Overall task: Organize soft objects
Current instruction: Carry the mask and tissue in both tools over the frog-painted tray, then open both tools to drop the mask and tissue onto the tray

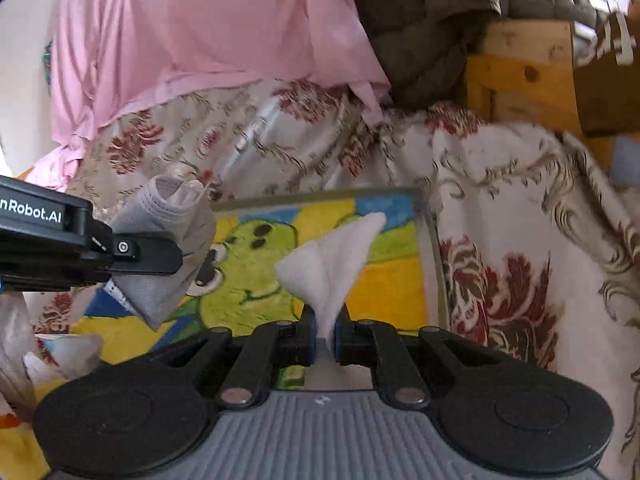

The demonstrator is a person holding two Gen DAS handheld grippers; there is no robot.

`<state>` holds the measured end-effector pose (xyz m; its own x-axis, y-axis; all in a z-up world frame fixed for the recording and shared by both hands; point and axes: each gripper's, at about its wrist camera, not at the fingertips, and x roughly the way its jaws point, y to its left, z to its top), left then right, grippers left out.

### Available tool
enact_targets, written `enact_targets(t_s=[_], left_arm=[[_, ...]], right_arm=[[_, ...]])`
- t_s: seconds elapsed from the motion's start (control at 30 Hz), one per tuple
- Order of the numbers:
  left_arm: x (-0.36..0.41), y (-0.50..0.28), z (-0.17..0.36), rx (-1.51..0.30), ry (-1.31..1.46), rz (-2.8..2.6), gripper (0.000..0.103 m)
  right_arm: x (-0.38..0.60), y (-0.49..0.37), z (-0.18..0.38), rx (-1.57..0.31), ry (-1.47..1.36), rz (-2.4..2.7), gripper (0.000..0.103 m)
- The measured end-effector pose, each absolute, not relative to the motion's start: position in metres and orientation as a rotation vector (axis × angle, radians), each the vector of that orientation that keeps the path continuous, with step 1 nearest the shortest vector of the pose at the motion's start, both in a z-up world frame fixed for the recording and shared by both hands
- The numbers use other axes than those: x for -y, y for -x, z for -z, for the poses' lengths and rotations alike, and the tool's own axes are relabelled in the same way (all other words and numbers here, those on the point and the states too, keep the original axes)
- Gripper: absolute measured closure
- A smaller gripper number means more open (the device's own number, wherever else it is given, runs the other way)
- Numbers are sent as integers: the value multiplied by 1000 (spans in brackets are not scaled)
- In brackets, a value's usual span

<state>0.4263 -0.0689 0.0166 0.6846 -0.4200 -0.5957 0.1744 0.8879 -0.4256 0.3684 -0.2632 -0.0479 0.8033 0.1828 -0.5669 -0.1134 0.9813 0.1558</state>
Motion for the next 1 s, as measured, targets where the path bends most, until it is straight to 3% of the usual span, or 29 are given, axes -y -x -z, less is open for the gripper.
enact_targets(t_s=[0.27,0.43,0.63,0.8,1.0], left_arm=[[88,-448,-2,-854,283,291,85],[93,-450,5,-905,267,271,83],[98,-450,6,-935,247,247,68],[93,-444,-4,-929,271,224,49],[82,-426,-25,-869,323,213,37]], right_arm=[[263,-378,57,-668,-104,-158,90],[262,-379,58,-684,-92,-156,82],[264,-373,53,-675,-77,-143,47],[265,-361,36,-620,-41,-121,32],[270,-339,12,-539,-29,-88,18]])
